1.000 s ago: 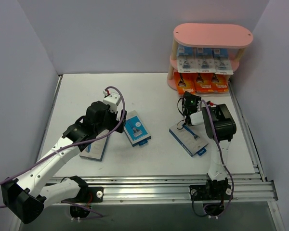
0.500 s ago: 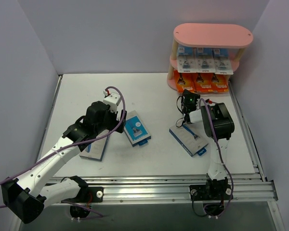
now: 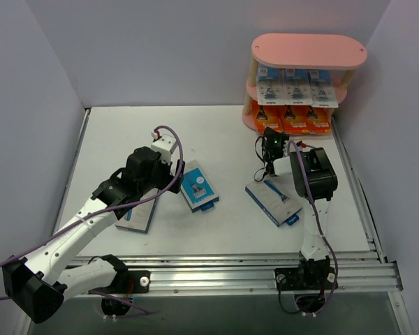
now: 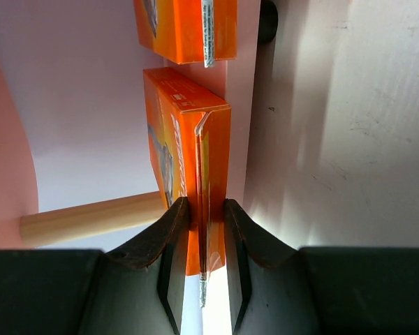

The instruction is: Place and organize the shaving razors onto the shelf

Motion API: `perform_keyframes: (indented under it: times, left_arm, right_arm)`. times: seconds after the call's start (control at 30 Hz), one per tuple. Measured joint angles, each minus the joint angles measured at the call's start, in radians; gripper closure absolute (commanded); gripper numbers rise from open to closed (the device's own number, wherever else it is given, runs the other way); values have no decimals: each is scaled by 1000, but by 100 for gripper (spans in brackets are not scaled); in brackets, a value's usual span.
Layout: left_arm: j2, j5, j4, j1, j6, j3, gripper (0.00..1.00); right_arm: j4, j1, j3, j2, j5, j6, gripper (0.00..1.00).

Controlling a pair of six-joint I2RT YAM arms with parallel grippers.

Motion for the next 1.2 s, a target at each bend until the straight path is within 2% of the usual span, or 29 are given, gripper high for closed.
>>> perform_keyframes:
  times: [0.3, 0.57, 0.7, 0.97, 1.2]
  left_arm:
    - [0, -1, 0, -4, 0, 0, 6]
    - [3, -3, 0, -4, 0, 0, 6]
    - [8, -3, -1, -4, 0, 0, 6]
    - [9, -3, -3, -4, 3, 0, 6]
    - [9, -3, -3, -4, 7, 0, 6]
  right_arm:
    - [-16, -1, 24, 8, -1, 0, 91]
    - [-12, -2, 48, 34, -9, 8, 85]
    - [-13, -2, 54, 35, -13, 8, 74]
    - [-12, -2, 61, 35, -24, 17, 60]
    - [-12, -2, 61, 35, -29, 20, 52]
